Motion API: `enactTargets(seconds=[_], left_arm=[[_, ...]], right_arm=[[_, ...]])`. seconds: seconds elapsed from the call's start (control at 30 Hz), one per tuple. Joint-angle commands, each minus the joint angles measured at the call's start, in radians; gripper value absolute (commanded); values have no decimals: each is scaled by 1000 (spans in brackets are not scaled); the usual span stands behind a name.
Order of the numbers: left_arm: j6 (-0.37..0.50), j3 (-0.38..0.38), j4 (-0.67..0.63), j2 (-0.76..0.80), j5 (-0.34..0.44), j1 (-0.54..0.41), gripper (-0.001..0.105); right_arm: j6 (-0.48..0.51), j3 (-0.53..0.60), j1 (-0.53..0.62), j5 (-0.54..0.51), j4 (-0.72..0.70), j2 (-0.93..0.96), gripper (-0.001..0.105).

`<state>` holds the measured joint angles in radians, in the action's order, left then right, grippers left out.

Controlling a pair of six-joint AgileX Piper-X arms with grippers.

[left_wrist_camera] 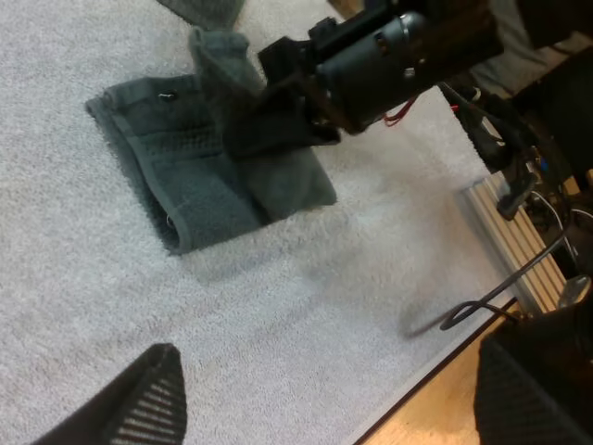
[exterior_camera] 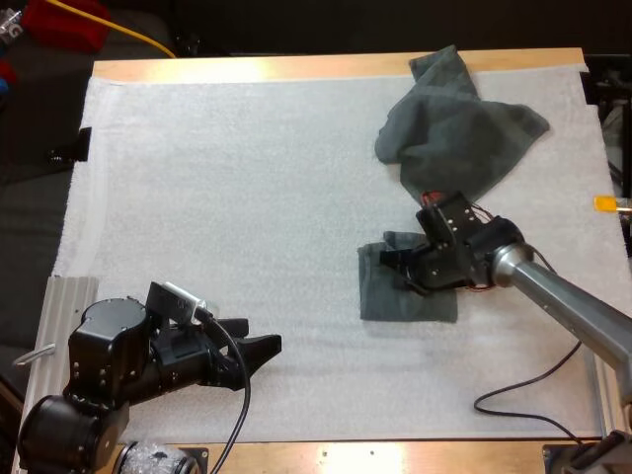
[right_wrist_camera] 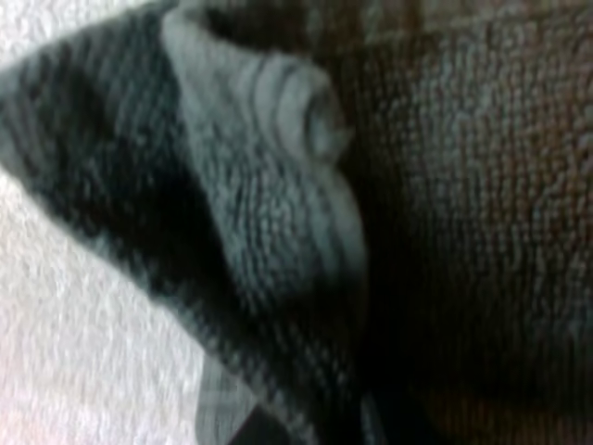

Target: Pick towel from pile, fold and stack

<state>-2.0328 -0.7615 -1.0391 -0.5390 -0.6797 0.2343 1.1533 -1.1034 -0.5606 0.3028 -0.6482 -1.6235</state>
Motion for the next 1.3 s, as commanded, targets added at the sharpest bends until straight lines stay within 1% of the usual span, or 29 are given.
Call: enactTargets(seconds=[0.0, 0.3, 0.37, 0.47, 0.57, 0.63, 0.73, 0.8, 0.93, 1.0, 1.2, 1.27], left_arm=[[-1, -6, 4, 3, -12, 4, 63], [-1, -6, 4, 3, -12, 4, 63], [-1, -6, 4, 3, -12, 4, 63], [-1, -6, 4, 3, -12, 4, 63], [-1, -6, 4, 3, -12, 4, 63], [-1, -6, 4, 3, -12, 4, 63], [-1, -6, 4, 3, -12, 4, 63], [-1, -6, 4, 3, -12, 4, 63], [4, -6, 4, 3, -12, 4, 63], [8, -6, 4, 3, -12, 4, 63], [16, -6, 4, 3, -12, 4, 63], [16, -6, 4, 3, -12, 4, 63]], right_arm=[[-14, -6, -3, 15, 8, -10, 2], [-37, -6, -3, 10, 64, -71, 2], [-37, -6, -3, 3, 71, -79, 4], [-37, -6, -3, 0, 79, -84, 15], [-37, -6, -3, 0, 95, -83, 32], [-31, -6, -3, 23, 100, -83, 44], [-9, -6, -3, 54, 105, -75, 55], [-4, -6, -3, 62, 112, -64, 57], [38, -6, -3, 62, 121, -14, 57], [41, -6, -3, 62, 119, 6, 57], [39, -4, -9, 121, 85, 24, 57], [40, -4, -24, 126, 69, 24, 57]])
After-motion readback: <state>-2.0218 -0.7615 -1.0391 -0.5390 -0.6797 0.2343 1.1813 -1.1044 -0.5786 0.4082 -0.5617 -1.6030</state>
